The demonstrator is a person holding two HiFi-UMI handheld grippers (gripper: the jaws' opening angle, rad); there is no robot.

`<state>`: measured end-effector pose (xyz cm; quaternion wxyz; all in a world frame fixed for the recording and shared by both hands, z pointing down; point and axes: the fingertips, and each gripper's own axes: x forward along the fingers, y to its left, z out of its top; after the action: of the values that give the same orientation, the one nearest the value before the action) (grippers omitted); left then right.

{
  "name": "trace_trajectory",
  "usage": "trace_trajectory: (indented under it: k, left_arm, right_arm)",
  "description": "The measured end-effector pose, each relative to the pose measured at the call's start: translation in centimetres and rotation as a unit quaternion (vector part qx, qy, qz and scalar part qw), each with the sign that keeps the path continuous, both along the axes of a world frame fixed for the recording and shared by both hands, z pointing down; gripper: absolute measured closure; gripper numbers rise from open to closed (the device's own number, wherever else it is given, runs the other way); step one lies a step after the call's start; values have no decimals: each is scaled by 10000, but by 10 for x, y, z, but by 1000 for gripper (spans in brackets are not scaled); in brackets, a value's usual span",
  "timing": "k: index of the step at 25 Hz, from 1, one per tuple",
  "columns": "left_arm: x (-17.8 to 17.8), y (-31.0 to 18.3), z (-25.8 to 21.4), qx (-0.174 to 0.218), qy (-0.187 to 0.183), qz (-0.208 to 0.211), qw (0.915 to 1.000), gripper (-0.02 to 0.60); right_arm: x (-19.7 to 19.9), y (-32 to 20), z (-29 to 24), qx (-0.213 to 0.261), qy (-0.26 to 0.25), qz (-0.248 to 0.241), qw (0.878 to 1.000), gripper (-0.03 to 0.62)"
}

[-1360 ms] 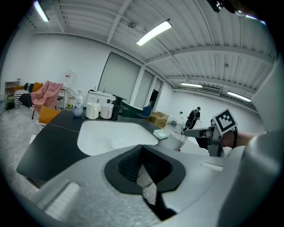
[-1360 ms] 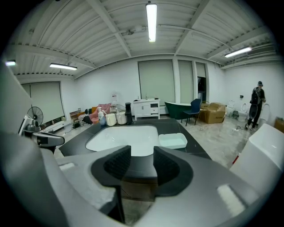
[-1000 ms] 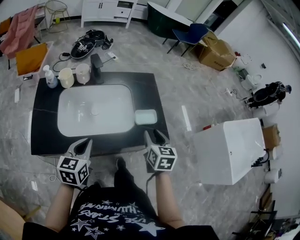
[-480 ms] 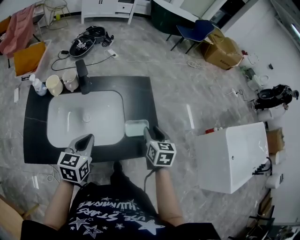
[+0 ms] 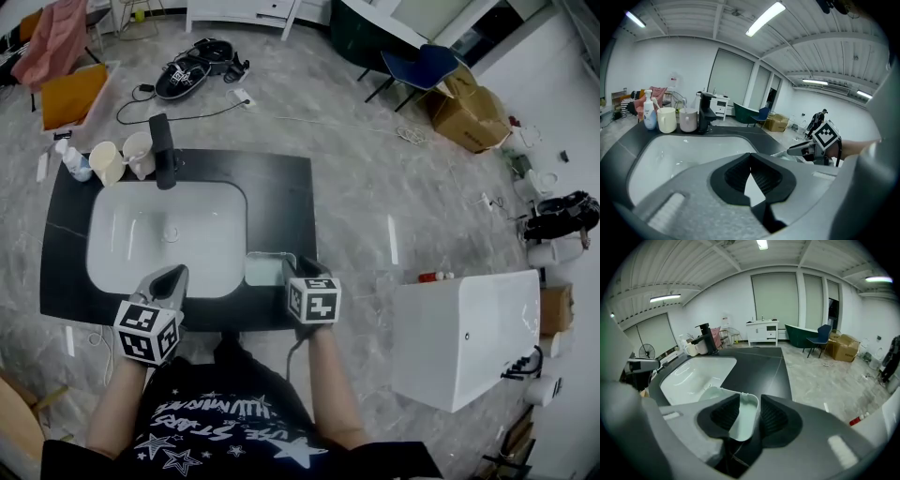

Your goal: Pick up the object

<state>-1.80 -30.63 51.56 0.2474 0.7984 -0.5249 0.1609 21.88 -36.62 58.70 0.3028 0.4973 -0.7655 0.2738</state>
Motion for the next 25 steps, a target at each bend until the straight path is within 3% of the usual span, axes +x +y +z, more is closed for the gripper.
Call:
trace_trajectory:
  k: [8,11,25]
  left_arm:
    - [8,1,9,-93,-17,-215,9997,574]
    - [7,3,14,-117,-19,-288,9995,574]
    - [-16,23,13,-18,33,-411,9991,574]
  right_arm:
    - [4,-9,21,-262,270,-299,9988,493]
    - [3,-10,25,-288,293,-370,9985,553]
    - [-1,-9,7,11,434,-175,9989,568]
